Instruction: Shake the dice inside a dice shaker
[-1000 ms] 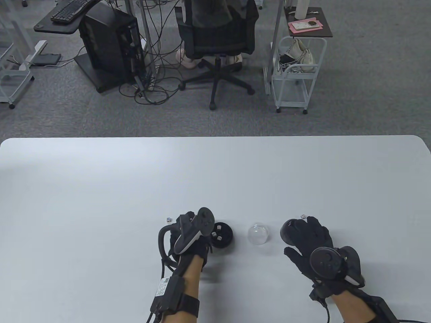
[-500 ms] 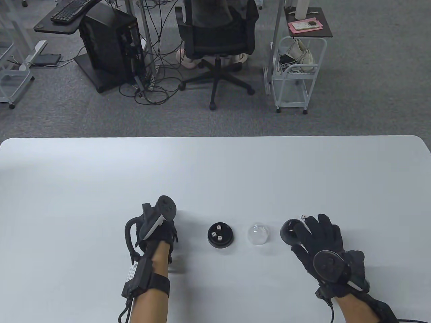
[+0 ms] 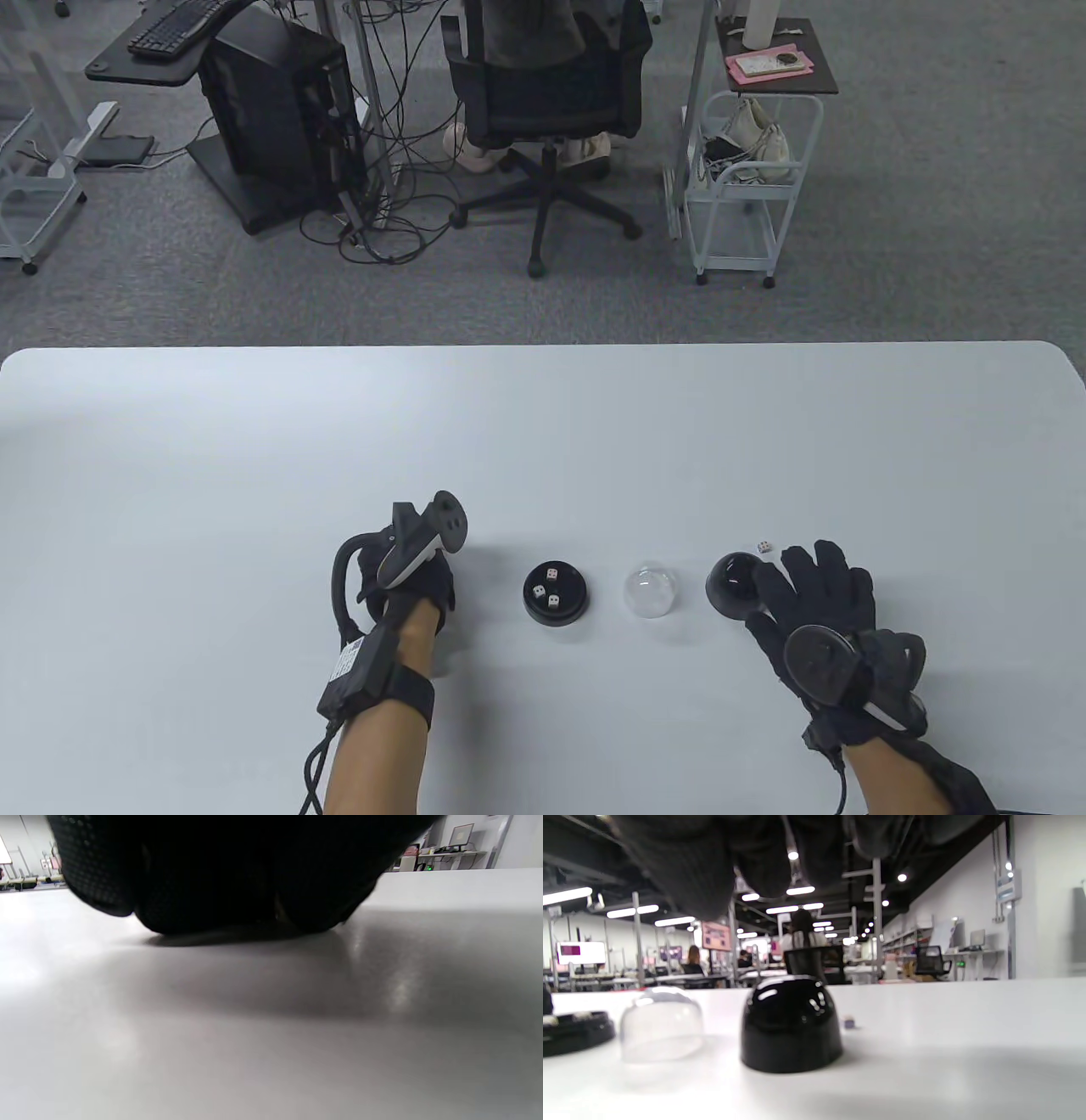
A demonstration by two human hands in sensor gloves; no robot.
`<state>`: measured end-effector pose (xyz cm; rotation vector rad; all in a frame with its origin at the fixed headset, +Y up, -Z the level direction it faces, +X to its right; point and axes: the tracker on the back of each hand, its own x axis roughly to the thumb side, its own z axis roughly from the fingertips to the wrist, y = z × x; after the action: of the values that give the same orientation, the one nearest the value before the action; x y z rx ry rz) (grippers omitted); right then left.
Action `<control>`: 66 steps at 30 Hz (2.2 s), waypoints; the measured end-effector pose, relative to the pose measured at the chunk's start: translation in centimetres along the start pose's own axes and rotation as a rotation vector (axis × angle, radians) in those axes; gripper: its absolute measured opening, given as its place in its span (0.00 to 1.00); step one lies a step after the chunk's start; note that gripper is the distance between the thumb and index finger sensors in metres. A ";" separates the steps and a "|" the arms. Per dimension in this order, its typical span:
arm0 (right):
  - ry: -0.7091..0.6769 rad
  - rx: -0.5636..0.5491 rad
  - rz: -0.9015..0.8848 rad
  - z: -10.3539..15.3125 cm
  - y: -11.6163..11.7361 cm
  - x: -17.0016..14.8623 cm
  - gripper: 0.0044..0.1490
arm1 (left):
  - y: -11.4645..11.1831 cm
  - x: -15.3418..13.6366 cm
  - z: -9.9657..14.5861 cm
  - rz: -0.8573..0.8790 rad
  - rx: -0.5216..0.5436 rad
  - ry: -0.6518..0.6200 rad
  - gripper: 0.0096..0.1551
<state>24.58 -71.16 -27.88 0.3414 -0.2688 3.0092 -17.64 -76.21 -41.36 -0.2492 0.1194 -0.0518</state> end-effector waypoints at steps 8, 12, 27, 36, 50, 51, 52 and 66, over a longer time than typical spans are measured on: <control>-0.043 0.023 -0.030 -0.1 0.5 0.1 0.36 | 2.6 4.0 4.8 0.203 0.076 -0.244 0.26; -0.049 0.010 -0.047 0.0 0.3 0.0 0.36 | 3.2 7.0 6.6 0.252 0.097 -0.330 0.25; -0.006 -0.004 -0.070 0.0 -0.1 -0.7 0.36 | 2.2 10.8 7.6 0.144 0.119 -0.412 0.29; 0.082 -0.036 -0.149 -0.3 -0.4 -2.0 0.33 | 2.9 5.1 10.0 0.134 0.223 -0.454 0.38; 0.164 0.204 -0.064 -6.9 2.5 -4.9 0.29 | 0.0 -5.2 11.2 0.343 0.175 -0.334 0.41; 0.165 0.217 -0.066 -7.3 2.7 -5.0 0.29 | 0.0 -5.3 11.2 0.370 0.178 -0.328 0.41; 0.172 0.249 -0.071 -8.2 3.1 -5.4 0.29 | 0.1 -5.4 11.2 0.395 0.189 -0.327 0.41; 0.170 0.498 -0.088 -11.3 6.8 -6.8 0.31 | -0.8 -6.4 10.8 0.401 0.082 -0.278 0.41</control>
<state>27.99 -76.24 -41.44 0.1252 0.5025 2.9530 -22.69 -73.97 -30.00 -0.1453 -0.1108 0.3746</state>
